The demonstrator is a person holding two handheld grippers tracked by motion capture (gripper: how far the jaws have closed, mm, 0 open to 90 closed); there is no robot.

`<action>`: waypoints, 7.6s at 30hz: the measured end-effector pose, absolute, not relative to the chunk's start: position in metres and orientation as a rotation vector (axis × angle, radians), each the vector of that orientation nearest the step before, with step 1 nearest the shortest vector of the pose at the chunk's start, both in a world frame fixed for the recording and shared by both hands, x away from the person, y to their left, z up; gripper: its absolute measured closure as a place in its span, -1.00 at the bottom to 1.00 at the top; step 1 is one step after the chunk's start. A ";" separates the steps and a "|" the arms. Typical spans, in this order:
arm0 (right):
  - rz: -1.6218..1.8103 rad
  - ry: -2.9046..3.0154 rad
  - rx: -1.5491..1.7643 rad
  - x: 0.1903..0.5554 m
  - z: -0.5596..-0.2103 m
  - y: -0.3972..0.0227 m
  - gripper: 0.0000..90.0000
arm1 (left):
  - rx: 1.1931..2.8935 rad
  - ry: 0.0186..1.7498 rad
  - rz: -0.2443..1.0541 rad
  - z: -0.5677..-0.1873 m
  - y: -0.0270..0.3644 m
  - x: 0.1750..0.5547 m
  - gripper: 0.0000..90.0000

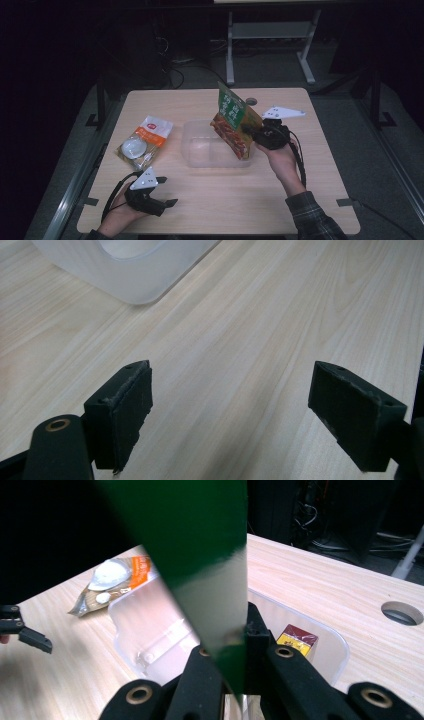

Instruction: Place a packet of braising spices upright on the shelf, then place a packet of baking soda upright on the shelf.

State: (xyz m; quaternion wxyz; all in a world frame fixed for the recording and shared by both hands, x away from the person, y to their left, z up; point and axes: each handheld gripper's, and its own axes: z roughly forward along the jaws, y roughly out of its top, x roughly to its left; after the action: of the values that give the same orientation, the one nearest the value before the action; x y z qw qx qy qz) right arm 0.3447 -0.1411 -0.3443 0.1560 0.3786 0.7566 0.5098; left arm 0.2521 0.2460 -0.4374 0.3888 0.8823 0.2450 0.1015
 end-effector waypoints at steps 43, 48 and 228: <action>1.388 2.207 1.107 0.354 -0.366 -0.130 0.55 | 2.285 0.602 0.221 -0.442 0.241 0.251 -0.62; 1.375 2.198 1.093 0.351 -0.365 -0.132 0.13 | 2.286 0.600 0.220 -0.443 0.241 0.252 -0.62; 1.754 2.505 0.712 0.298 -0.402 -0.064 -0.11 | 1.838 0.640 0.058 -0.350 0.241 0.304 1.00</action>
State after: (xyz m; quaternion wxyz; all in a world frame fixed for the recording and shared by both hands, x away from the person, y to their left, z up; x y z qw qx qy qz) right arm 0.2978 -0.0640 -0.4024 0.0008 0.2268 0.7979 0.5585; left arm 0.3035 0.2409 -0.3497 0.5623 0.7806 0.2719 0.0248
